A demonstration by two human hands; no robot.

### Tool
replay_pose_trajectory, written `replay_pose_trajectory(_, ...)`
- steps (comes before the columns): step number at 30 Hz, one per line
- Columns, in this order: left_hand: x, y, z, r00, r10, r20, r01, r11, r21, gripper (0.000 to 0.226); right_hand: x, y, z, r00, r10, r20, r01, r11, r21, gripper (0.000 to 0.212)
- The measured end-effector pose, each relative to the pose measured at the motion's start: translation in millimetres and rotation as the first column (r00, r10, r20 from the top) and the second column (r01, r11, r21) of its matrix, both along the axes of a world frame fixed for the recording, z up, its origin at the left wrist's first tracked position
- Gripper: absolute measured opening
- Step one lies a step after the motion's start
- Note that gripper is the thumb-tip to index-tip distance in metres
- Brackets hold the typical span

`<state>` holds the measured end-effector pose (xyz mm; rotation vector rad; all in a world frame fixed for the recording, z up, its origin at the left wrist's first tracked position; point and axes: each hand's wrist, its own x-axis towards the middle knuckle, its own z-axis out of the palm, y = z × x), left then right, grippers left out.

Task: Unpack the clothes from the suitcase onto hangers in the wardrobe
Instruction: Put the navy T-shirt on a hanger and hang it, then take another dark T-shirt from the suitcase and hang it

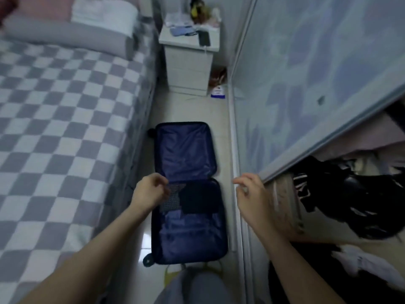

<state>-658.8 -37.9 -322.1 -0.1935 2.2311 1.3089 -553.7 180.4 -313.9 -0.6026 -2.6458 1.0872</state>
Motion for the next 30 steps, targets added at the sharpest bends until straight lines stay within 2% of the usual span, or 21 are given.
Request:
replay_pose_trajectory(4, 3, 4, -28, 0.999, 0.045, 0.027, -0.045, 0.999, 0.003, 0.03, -14, -1, -24, 0.996, 0.04, 0.085, -0.031, 0.993, -0.113, 0.026)
replay_pose_trajectory(7, 3, 3, -50, 0.994, 0.1, 0.036, -0.1, 0.995, 0.016, 0.031, -22, 4, -55, 0.973, 0.046, 0.224, 0.023, 0.955, -0.296, 0.031)
replay_pose_trajectory(9, 5, 1, -78, 0.985, 0.163, 0.053, -0.164, 0.986, 0.027, 0.03, -29, 6, -93, 0.932, 0.018, 0.362, 0.163, 0.872, -0.462, 0.03)
replay_pose_trajectory(12, 11, -5, -120, 0.966, 0.241, 0.098, -0.245, 0.969, 0.036, 0.035, -33, 2, -143, 0.831, -0.03, 0.556, 0.43, 0.668, -0.607, 0.026)
replay_pose_trajectory(14, 12, -8, -161, 0.953, 0.275, 0.123, -0.28, 0.96, 0.017, 0.038, -37, -2, -189, 0.764, -0.04, 0.644, 0.553, 0.555, -0.621, 0.022)
replay_pose_trajectory(16, 11, -10, -204, 0.948, 0.287, 0.138, -0.292, 0.956, 0.018, 0.041, -41, -7, -237, 0.71, -0.042, 0.703, 0.627, 0.492, -0.604, 0.019)
replay_pose_trajectory(21, 6, -5, -312, 0.946, 0.287, 0.151, -0.289, 0.957, -0.011, 0.036, -50, -15, -361, 0.623, -0.049, 0.781, 0.714, 0.445, -0.541, 0.015)
replay_pose_trajectory(25, 4, -4, -406, 0.952, 0.251, 0.173, -0.25, 0.968, -0.027, 0.033, -58, -19, -456, 0.601, -0.07, 0.796, 0.761, 0.354, -0.544, 0.02)
replay_pose_trajectory(29, 4, -4, -468, 0.958, 0.217, 0.187, -0.212, 0.976, -0.046, 0.032, -66, -11, -526, 0.544, -0.146, 0.826, 0.833, 0.213, -0.511, 0.031)
replay_pose_trajectory(30, 5, -3, -485, 0.959, 0.211, 0.192, -0.206, 0.978, -0.046, 0.032, -68, -7, -544, 0.523, -0.181, 0.833, 0.851, 0.151, -0.502, 0.033)
